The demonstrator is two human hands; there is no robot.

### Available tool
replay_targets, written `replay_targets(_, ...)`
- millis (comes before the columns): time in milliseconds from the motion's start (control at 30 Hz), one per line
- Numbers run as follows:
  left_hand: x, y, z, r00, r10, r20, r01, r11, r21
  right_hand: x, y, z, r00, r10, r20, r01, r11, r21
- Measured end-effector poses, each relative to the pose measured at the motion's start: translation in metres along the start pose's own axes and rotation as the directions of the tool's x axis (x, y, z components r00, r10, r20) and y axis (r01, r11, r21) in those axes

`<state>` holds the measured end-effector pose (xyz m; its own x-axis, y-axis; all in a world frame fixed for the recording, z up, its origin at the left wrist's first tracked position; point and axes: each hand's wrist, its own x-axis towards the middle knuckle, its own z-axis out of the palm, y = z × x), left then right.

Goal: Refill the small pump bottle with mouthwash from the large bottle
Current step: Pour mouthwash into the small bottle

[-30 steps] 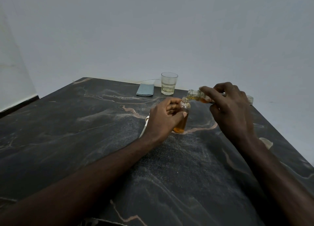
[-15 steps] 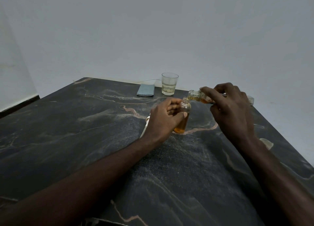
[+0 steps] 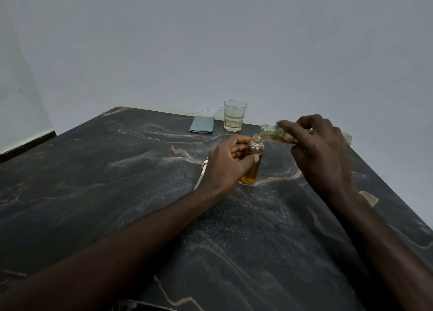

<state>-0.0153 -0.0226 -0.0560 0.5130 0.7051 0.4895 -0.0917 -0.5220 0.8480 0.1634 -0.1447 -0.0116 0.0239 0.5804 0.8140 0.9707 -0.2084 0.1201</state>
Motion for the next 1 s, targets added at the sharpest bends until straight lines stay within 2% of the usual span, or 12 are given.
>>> replay_targets(1000,0.0006,0.0005,0.0001,1.000,0.010,-0.006,-0.010,1.000,-0.002,-0.0011,-0.0006,0.0018,0.998,0.034,0.057,-0.036,0.999,0.024)
